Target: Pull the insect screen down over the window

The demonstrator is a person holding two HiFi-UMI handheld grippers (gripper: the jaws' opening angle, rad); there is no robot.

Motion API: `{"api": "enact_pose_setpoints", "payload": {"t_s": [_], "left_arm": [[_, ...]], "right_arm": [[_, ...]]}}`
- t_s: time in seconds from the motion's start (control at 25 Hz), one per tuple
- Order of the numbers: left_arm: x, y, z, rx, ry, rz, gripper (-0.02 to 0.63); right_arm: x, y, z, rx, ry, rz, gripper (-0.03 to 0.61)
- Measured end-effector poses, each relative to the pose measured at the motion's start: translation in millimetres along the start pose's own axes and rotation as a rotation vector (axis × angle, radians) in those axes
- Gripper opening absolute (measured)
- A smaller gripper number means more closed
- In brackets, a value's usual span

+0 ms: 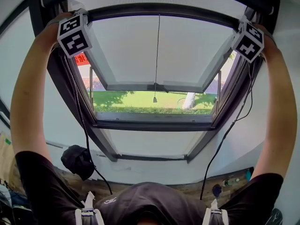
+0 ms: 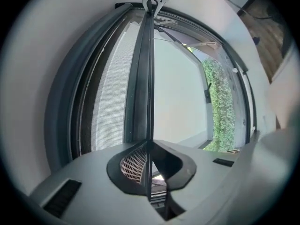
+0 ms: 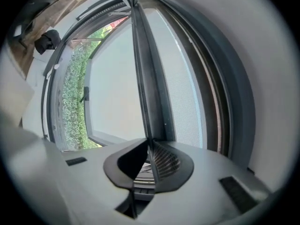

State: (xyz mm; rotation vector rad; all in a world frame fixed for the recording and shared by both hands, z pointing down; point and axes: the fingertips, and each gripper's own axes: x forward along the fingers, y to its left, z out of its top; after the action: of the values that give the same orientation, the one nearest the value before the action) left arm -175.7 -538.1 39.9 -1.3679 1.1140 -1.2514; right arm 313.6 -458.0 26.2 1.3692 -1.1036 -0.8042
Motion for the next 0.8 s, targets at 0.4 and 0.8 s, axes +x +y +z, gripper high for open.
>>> {"api": "enact_pose_setpoints", "payload": {"t_s": [0.4, 0.8], "left_arm": [[7.0, -78.3, 0.7, 0.114, 0.002, -0.105, 0.031], [25.2, -232.2, -2.7, 0.053, -0.104, -0.212, 0.028]], "right_arm": [[7.9, 74.2, -10.5, -0.079, 0.047, 0.157, 0.031], [27.7, 225.5, -29.6, -0.117, 0.045, 0.256, 0.028]]}}
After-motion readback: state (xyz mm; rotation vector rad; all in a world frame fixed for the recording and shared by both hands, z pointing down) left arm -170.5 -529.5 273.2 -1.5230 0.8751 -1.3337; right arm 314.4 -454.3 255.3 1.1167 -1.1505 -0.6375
